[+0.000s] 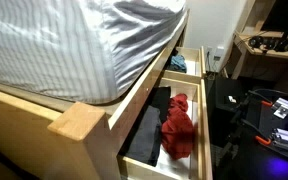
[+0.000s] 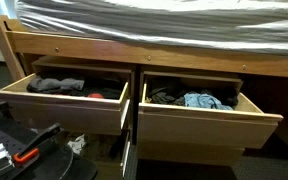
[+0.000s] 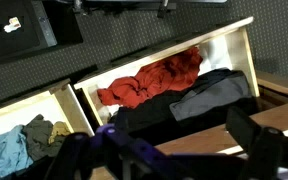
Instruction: Pull out the red shirt from the topmost drawer on the left and put it inside the topmost drawer on the right, close the topmost drawer on the right then close the topmost drawer on the left
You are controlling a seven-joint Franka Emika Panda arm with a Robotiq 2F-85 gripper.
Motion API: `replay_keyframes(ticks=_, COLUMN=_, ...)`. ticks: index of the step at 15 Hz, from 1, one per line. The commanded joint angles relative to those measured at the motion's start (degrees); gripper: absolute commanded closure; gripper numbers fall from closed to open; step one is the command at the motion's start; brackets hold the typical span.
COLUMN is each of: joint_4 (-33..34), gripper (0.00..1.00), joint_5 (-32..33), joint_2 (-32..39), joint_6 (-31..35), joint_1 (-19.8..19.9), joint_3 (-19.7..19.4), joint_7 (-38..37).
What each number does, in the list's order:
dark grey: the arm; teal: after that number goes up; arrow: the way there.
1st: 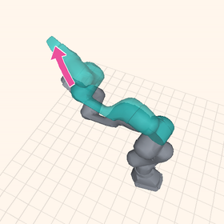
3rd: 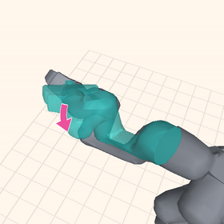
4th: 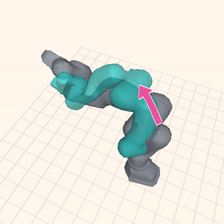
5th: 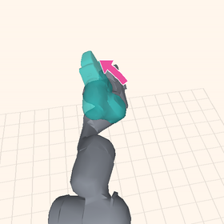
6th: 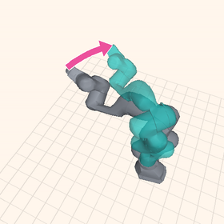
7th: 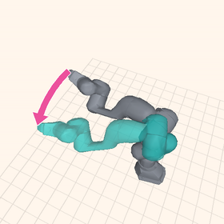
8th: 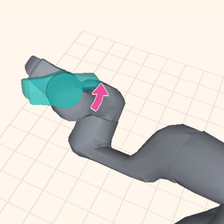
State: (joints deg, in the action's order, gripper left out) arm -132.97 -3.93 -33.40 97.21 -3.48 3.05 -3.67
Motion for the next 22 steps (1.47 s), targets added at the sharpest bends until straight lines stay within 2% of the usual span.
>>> replay_keyframes(ticks=1, joint_4=0.17, gripper=0.0, joint_5=-0.1, joint_2=0.05, joint_6=-0.18, joint_1=0.29, joint_3=0.21, joint_7=0.13)
replay_keyframes(ticks=8, joint_4=0.17, gripper=0.0, joint_5=-0.1, joint_2=0.05, joint_6=-0.18, joint_1=0.29, joint_3=0.21, joint_7=0.13)
replay_keyframes(ticks=10, joint_4=-0.2, gripper=0.0, joint_5=-2.29, joint_2=4.28, joint_6=-2.79, joint_1=-1.19, joint_3=-0.87, joint_7=3.82)
replay_keyframes(ticks=13, joint_4=-9.87, gripper=0.0, joint_5=-5.09, joint_2=2.42, joint_6=0.37, joint_1=-2.77, joint_3=-1.57, joint_7=10.4)
replay_keyframes(ticks=15, joint_4=-14.33, gripper=0.0, joint_5=-4.17, joint_2=1.58, joint_6=-3.32, joint_1=-2.92, joint_3=-1.68, joint_7=13.74)
replay_keyframes(ticks=16, joint_4=-9.72, gripper=0.0, joint_5=-3.87, joint_2=3.7, joint_6=-1.97, joint_1=-2.15, joint_3=-0.56, joint_7=10.28)
replay_keyframes(ticks=18, joint_4=-13.12, gripper=0.0, joint_5=-3.84, joint_2=3.47, joint_6=-2.37, joint_1=-2.37, joint_3=-0.7, joint_7=12.09)
replay_keyframes(ticks=20, joint_4=-13.7, gripper=0.0, joint_5=-3.84, joint_2=3.12, joint_6=-2.53, joint_1=-2.38, joint_3=-0.84, joint_7=12.47)
replay_keyframes(ticks=22, joint_4=-19.37, gripper=0.0, joint_5=-4.26, joint_2=-1.24, joint_6=1.14, joint_1=-1.62, joint_3=-0.29, joint_7=9.36)
